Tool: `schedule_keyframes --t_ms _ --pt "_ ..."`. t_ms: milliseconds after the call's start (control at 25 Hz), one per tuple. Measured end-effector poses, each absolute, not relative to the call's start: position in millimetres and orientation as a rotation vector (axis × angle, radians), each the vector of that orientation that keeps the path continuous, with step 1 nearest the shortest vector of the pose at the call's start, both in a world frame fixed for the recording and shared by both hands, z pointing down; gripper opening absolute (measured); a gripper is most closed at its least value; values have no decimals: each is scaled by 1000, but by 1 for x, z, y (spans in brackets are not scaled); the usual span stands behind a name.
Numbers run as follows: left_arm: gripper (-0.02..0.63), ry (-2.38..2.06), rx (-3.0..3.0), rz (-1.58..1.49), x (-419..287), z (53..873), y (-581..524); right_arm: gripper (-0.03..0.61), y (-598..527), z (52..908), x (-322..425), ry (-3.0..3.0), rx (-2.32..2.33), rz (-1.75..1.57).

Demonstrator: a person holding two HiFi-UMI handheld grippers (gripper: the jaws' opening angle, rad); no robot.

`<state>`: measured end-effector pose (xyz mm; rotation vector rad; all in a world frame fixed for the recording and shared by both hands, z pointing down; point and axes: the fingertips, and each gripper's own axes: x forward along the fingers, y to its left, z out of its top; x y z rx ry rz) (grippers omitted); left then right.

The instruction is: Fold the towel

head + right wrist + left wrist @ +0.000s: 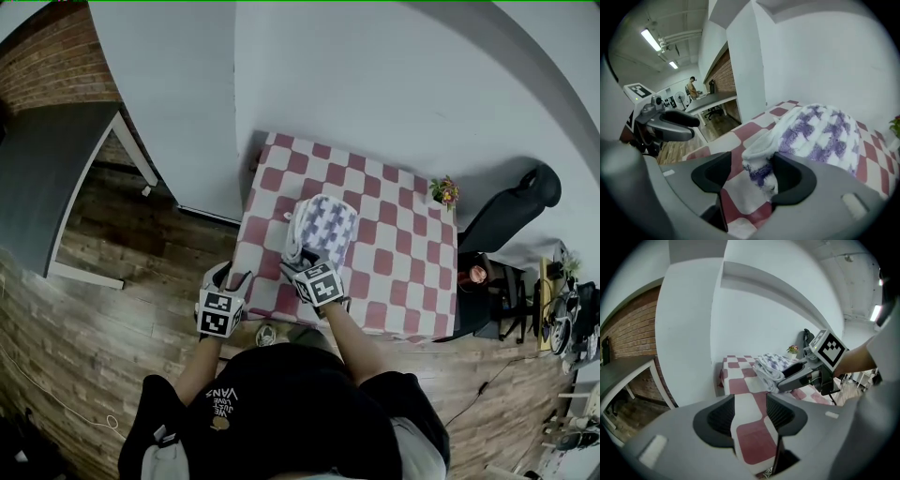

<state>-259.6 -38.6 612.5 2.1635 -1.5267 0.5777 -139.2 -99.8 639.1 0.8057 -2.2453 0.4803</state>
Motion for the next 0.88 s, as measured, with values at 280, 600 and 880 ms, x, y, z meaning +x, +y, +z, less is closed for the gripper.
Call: schedule_keyframes --t_ms 280,600,880 --pt "210 -1499 2230 571 -236 599 -41 270 -99 578 -103 -2408 1022 504" --pt "210 -1594 2284 541 -193 558 -41 250 -90 529 -29 -2528 1176 493" --pt "209 -1744 2267 485 -140 526 -16 121 -66 497 28 -2656 1093 435"
